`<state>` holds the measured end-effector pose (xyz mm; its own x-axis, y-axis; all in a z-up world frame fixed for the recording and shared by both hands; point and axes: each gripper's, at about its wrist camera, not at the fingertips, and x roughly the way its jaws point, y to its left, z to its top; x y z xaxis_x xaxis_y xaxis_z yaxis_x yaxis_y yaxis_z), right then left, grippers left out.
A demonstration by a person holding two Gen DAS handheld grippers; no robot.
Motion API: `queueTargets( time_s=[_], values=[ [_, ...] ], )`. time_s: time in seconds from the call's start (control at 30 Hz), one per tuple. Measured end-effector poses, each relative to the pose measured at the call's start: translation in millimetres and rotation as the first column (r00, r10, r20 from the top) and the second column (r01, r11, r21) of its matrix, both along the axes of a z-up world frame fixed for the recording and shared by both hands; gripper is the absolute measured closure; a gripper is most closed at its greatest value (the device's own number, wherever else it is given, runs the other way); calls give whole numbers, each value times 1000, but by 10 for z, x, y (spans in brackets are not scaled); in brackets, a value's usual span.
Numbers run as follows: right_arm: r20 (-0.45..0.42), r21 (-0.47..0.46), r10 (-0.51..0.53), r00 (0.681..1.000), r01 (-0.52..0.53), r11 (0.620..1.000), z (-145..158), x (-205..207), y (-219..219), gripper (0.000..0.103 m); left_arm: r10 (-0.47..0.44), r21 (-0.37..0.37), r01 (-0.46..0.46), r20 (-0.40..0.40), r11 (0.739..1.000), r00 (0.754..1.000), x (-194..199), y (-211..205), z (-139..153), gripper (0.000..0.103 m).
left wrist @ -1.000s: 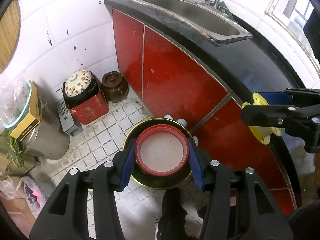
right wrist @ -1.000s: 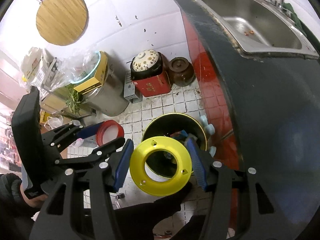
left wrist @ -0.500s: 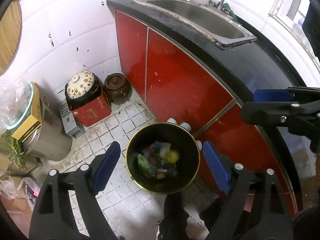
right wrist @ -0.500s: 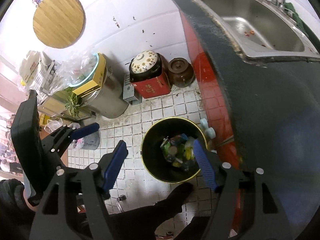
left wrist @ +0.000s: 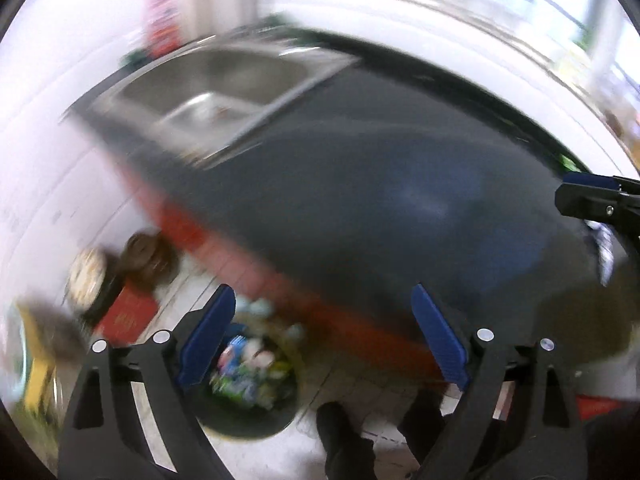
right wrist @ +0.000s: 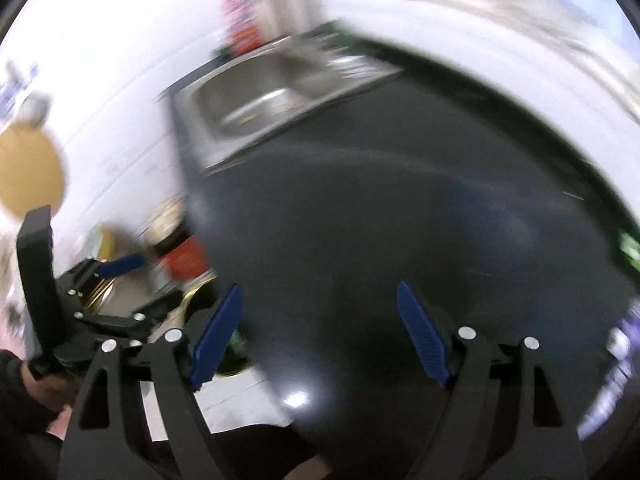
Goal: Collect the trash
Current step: 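Return both tools to the counter above the remaining trash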
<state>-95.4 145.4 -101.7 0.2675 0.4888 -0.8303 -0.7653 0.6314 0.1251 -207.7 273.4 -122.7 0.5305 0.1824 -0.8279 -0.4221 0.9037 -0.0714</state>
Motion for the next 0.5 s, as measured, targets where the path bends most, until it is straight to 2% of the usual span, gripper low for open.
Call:
queueTargets(
  time_s=[0.1,0.17,0.33,0.5],
  values=[
    [55,11,-171,984,171,985,148,255,-751,25,-157,17,156,22,988,987,578,-465,124,16],
    [81,20,-290,954,289,957,221,388,-1306,25,-234,23,234,38,972,971,872,-758,181,16],
    [96,29,-480,872,479,877,263,532,-2342,25,-424,28,423,55,905,904,1540,-1629,282,15],
    [84,34,-590,803,589,807,171,582,-3030,25,-544,32,543,34,839,838,1843,-2226,220,15]
  ],
)
